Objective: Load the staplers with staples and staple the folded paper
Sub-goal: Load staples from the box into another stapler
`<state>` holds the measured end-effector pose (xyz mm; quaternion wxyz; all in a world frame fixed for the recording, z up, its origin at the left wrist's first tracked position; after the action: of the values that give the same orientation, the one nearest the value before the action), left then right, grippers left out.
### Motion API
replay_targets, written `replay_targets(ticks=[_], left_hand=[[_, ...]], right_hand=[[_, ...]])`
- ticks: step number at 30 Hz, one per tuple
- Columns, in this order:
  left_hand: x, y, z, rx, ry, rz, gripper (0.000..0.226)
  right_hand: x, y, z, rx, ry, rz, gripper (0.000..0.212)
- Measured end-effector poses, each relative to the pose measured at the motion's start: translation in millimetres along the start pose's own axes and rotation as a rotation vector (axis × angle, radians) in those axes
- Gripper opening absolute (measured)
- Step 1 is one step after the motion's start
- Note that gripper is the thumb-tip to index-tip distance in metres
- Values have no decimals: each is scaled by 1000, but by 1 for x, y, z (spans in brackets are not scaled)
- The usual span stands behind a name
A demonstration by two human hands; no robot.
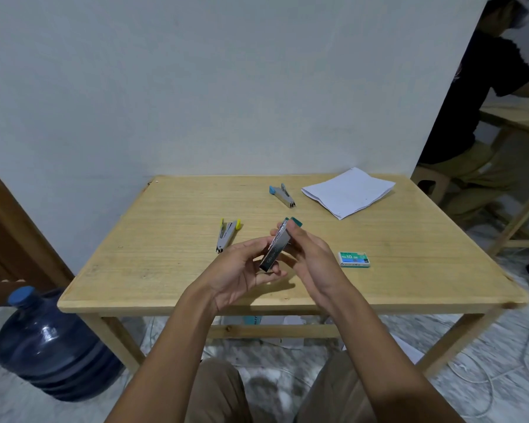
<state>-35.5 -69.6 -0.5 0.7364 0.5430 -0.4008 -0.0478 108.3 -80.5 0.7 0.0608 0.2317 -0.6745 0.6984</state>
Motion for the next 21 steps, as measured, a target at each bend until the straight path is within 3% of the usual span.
replay_targets(ticks=[5,15,21], left_hand=[[-3,1,1,-21,8,-170,46],[-7,-5,-6,-14,67,-207,37],[-12,6,-45,16,315,-375,32]], right_hand=[[4,1,-1,20,56,-43,47],[0,4,-1,-7,99,-25,36],[-30,-28,10,-111,248,243,30]])
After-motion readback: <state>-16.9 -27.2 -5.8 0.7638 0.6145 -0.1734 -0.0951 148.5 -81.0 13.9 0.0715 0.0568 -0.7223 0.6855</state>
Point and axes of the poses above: each hand's wrist, its own z-axis away from the middle knuckle, its own x-axis out of the palm, y = z × x, the point moved 2 cm from there along -z, towards the middle knuckle, and after that the axes turned 12 degrees about -y, right-handed, at the moved point
